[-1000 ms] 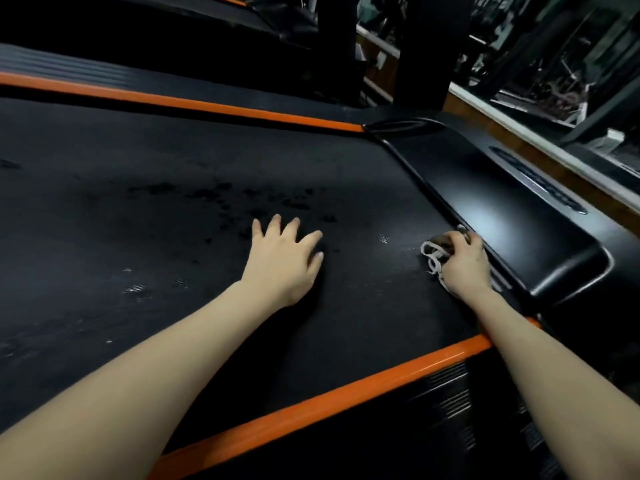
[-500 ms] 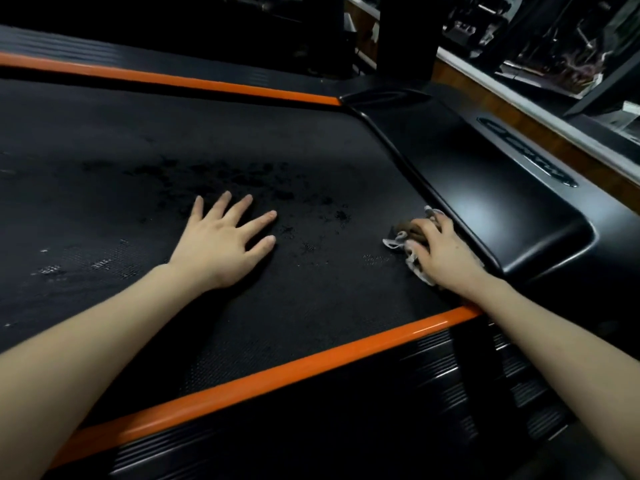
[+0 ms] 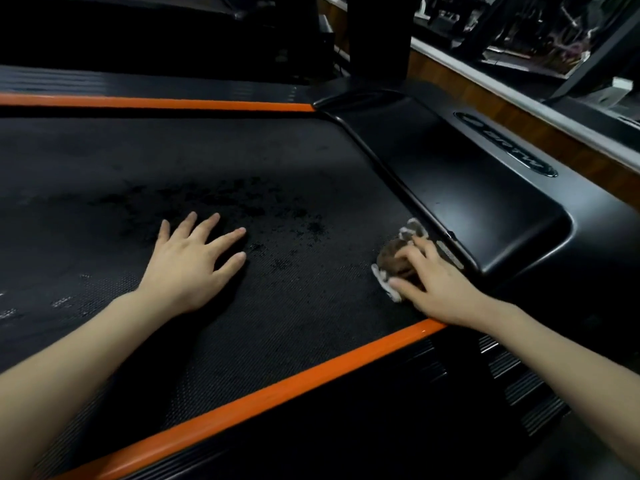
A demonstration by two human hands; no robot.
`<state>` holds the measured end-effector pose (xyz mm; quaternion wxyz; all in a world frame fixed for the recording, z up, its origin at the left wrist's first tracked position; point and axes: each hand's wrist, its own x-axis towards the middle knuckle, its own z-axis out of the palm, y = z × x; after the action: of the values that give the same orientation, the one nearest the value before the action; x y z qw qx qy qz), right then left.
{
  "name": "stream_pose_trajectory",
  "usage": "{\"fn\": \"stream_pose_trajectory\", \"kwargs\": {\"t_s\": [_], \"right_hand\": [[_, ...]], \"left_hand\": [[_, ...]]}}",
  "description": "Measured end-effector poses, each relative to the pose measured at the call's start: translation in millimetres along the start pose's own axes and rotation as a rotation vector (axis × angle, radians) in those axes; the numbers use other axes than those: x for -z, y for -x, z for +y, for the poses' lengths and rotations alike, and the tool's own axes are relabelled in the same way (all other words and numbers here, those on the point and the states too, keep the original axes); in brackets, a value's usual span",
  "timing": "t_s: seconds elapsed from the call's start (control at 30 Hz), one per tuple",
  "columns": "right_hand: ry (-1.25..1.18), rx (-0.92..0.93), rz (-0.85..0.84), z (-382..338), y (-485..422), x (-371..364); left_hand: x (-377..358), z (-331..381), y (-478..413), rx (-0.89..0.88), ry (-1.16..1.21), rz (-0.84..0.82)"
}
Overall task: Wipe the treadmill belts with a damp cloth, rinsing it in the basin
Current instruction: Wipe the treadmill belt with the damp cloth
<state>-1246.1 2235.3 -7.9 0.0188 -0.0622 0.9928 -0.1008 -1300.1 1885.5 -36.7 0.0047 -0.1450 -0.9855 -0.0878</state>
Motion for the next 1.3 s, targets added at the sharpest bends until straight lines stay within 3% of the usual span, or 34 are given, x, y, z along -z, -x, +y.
{"fn": "stream_pose_trajectory", "kwargs": {"t_s": [0.07, 0.13, 0.27, 0.37, 0.43, 0.57, 0.67, 0.77, 0.87, 0.97, 1.07, 1.17, 1.3], "right_hand": [[0.046, 0.061, -0.006, 6, 2, 2], [0.097, 0.057, 0.092, 18, -16, 1], [0.140, -0.125, 0.241, 29, -73, -9], [-0.002, -0.223, 0.308, 13, -116, -19], [-0.086, -0.156, 0.305, -19, -126, -25], [-0.173, 0.157, 0.166, -77, -95, -38], [-0.106, 0.221, 0.174, -62, -99, -33], [-0.037, 0.005, 0.282, -7, -138, -18], [0.009, -0.217, 0.286, 15, -164, -10], [-0.078, -0.048, 0.308, -33, -154, -29], [-0.145, 0.179, 0.196, -77, -125, -42], [-0.104, 0.244, 0.203, -57, -140, -32], [-0.090, -0.081, 0.313, 7, -194, -17]], "left_hand": [[3, 5, -9, 0.015, 0.005, 0.019], [4, 10, -23, 0.022, 0.015, 0.044], [1, 12, -53, 0.022, -0.046, 0.004], [2, 9, -70, 0.051, -0.060, -0.029], [3, 6, -80, 0.064, -0.065, -0.039], [1, 3, -100, 0.073, -0.048, -0.058], [-3, 1, -109, 0.097, -0.040, -0.059], [-10, 2, -109, 0.098, -0.064, -0.055], [-15, 3, -109, 0.097, -0.076, -0.047], [-16, 3, -111, 0.098, -0.083, -0.046], [-16, 3, -111, 0.104, -0.086, -0.057], [-16, 0, -109, 0.094, -0.057, -0.028], [-16, 0, -109, 0.095, -0.069, -0.040]]}}
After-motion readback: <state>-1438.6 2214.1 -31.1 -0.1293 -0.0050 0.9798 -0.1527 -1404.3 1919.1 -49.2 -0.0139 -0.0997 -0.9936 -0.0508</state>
